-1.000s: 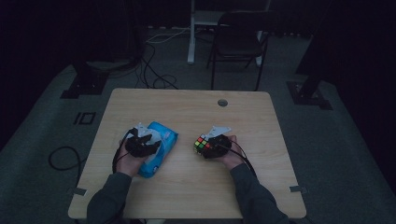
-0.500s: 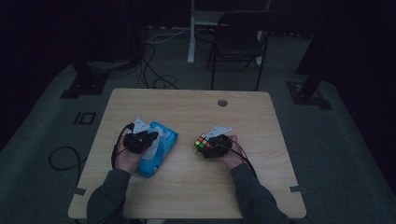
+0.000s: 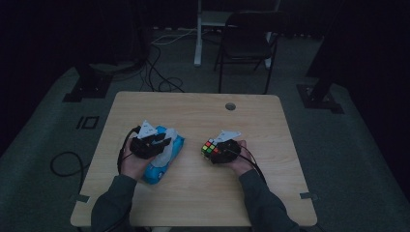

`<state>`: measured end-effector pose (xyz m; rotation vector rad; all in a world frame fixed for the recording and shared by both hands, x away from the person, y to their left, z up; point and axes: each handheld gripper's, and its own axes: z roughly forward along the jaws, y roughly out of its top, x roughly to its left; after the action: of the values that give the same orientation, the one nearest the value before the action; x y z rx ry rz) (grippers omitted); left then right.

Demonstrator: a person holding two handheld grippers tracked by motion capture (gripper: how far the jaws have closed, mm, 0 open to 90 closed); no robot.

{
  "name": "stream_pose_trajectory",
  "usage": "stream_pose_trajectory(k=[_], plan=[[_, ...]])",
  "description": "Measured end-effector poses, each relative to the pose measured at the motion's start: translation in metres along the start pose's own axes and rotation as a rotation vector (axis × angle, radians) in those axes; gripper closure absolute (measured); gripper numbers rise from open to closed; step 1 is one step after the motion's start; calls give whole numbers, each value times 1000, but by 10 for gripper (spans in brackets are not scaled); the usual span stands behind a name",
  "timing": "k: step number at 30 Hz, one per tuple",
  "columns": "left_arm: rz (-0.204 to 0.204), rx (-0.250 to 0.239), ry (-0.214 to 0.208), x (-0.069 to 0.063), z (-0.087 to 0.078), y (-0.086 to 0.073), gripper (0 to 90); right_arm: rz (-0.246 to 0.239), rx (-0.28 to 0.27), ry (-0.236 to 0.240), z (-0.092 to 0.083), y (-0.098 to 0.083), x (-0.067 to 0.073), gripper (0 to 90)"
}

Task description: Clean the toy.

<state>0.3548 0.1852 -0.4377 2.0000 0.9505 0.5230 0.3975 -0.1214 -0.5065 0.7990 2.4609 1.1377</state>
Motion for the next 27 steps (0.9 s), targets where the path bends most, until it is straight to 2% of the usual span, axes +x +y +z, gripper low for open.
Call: stream_pose_trajectory(k=[1, 2, 5, 7, 9, 10, 12, 13, 14, 15, 18, 22, 24, 27], plan=[[0, 0, 0, 0, 0, 0, 626, 0, 0, 0, 0, 0, 0, 338], [-10, 24, 24, 3, -1, -8, 616, 2, 0, -2, -1, -1, -1, 337], [-24, 64, 55, 8, 2, -21, 559, 4, -2, -3, -1, -1, -2, 337], [-46, 71, 59, 12, 2, -30, 528, 3, -4, -3, -2, -1, -1, 337], [-54, 66, 62, 13, 1, -33, 503, 2, -4, -3, -2, 0, -1, 337], [-74, 43, 47, 15, -6, -38, 497, 1, -3, -2, -2, 0, -1, 338], [-86, 13, 27, 17, -14, -40, 490, 0, -2, -4, -1, -1, -1, 337], [-86, 13, 27, 17, -14, -40, 486, 0, -1, -3, -1, -1, -2, 337], [-93, -19, 17, 18, -22, -40, 486, 1, 0, -4, -1, -1, -2, 337], [-90, -19, 26, 19, -24, -39, 486, 1, -1, -4, -1, -1, -2, 337], [-75, 14, 57, 20, -22, -37, 489, 2, 2, -2, -1, -1, -1, 337], [-72, 85, 24, 24, -1, -39, 475, -3, -3, 2, 0, 0, 0, 337], [-75, 114, 27, 23, 7, -40, 490, -2, -2, 4, 1, 1, 1, 337], [-87, 136, 29, 22, 13, -41, 657, -1, -3, 6, 0, 1, 0, 337]])
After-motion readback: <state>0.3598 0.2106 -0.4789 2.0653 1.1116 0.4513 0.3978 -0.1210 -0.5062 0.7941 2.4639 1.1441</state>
